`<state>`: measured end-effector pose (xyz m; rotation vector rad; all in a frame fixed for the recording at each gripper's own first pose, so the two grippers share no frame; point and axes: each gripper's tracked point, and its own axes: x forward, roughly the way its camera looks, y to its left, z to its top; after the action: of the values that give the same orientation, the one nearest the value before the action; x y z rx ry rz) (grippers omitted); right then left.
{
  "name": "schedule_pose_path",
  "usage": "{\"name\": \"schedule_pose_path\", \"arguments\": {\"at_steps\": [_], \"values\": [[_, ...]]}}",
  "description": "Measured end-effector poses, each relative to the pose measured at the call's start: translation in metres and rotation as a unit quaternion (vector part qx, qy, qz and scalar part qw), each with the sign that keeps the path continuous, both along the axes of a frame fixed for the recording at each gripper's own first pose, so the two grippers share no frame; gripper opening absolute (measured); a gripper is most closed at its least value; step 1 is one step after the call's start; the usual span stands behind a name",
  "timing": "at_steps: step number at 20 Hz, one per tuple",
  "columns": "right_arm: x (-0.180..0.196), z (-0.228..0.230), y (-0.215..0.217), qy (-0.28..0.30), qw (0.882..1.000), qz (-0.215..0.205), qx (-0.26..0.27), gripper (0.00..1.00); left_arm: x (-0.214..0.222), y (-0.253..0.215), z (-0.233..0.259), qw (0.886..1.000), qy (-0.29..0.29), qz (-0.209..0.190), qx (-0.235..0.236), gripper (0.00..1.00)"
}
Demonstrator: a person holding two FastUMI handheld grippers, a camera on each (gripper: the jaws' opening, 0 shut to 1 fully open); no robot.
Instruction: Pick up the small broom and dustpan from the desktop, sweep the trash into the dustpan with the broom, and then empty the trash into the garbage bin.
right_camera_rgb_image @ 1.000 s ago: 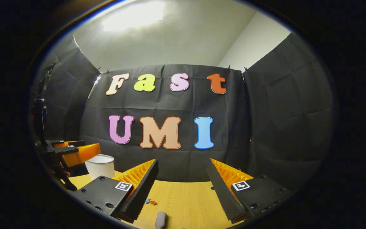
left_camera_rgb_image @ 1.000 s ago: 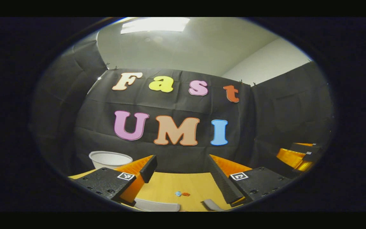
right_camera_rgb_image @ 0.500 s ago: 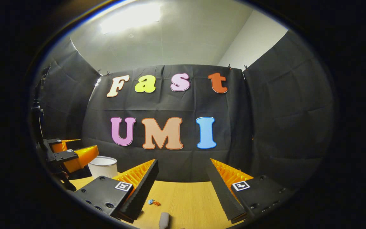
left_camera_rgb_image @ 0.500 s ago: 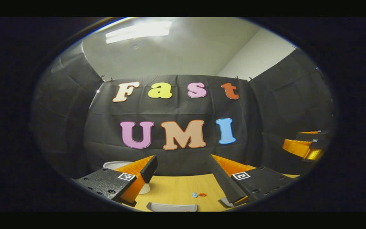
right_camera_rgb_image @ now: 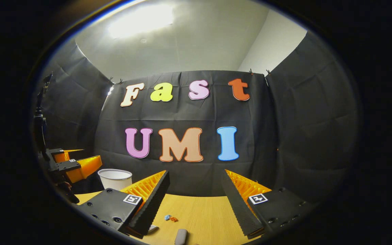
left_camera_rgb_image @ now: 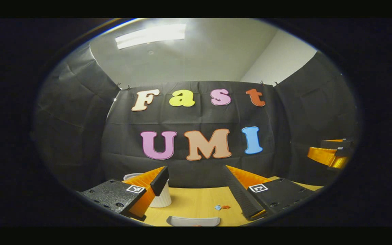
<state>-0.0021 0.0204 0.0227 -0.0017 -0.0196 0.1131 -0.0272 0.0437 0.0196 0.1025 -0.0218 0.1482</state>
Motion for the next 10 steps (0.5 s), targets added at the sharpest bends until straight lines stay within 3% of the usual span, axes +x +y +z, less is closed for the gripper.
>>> {"name": "schedule_pose_path", "arguments": {"at_steps": [10], "values": [[-0.007, -0.005, -0.012, 0.009, 1.0, 0.011, 0.004, 0.98, -0.009, -0.012, -0.001, 1.0, 0.009, 0.009, 0.01, 0.94]]}}
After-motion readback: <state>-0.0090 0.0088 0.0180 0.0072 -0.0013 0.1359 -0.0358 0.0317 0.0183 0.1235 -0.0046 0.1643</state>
